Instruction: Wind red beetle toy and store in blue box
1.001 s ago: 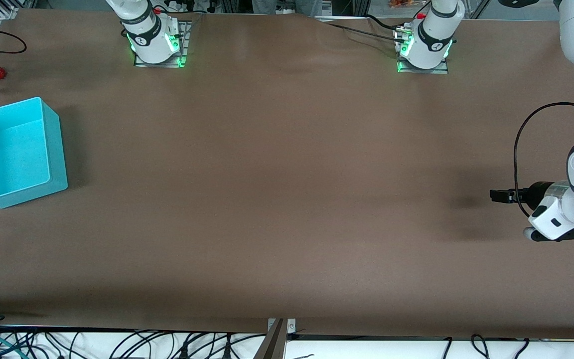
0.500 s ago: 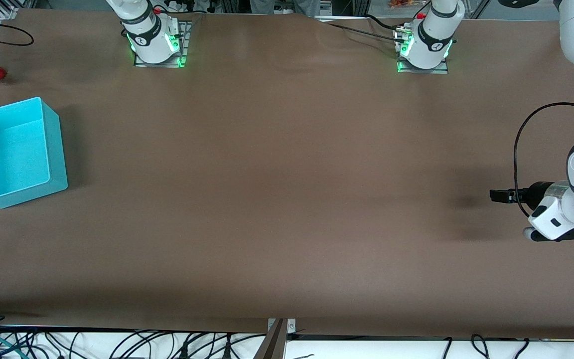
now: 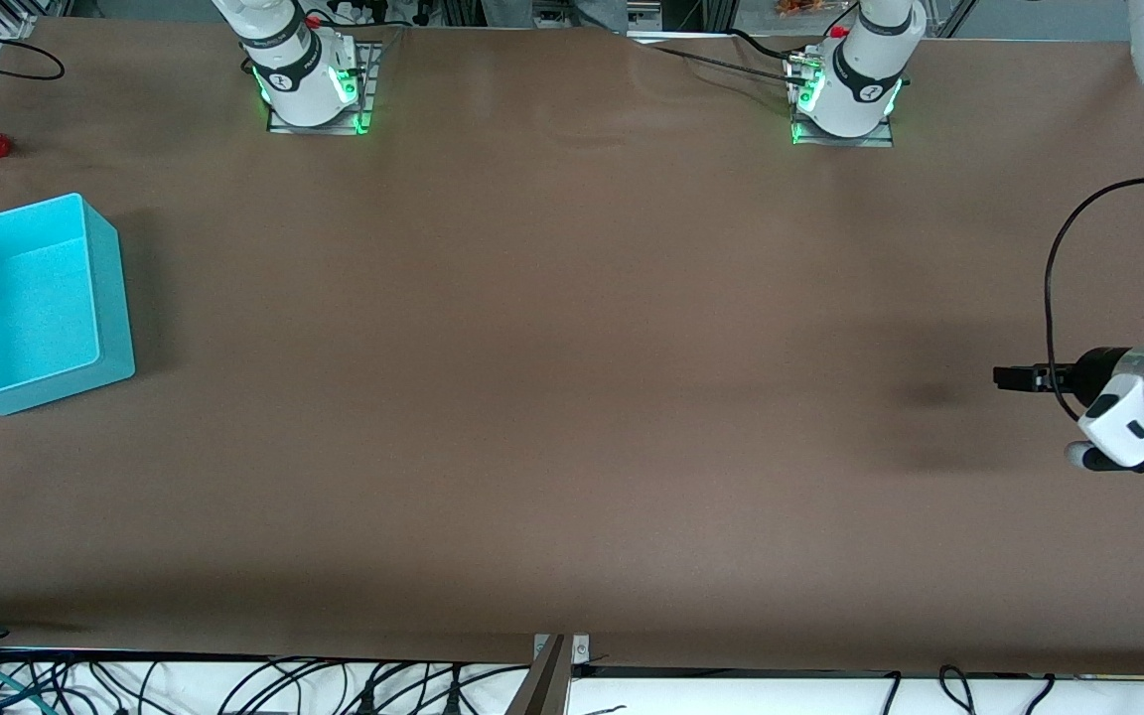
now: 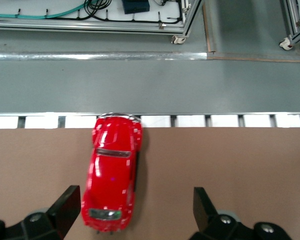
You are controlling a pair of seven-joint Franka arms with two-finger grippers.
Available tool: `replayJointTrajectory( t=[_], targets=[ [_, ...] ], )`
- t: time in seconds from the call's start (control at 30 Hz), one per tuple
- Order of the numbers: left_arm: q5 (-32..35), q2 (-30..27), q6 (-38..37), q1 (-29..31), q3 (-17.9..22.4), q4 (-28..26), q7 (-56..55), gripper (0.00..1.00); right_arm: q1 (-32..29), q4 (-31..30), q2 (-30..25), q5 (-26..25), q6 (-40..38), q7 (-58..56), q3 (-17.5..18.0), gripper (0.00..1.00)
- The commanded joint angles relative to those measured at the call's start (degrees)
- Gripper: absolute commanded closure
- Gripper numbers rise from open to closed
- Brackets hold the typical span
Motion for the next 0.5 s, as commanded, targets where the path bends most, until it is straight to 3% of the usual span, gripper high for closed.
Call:
replayJointTrajectory(
  t=[0.0, 0.47],
  targets=[
    [-0.2, -0.3, -0.7, -0.8, -0.1, 0.1, 1.2, 0.00, -1.2, 1.5, 0.8, 0.6, 0.8, -1.1, 2.6, 0.00],
    [-0.2, -1.7, -0.6, -1.8, -0.1, 0.6, 1.2, 0.00, -1.2, 2.8, 1.8, 1.1, 0.9, -1.1, 3.4, 0.00]
  ],
)
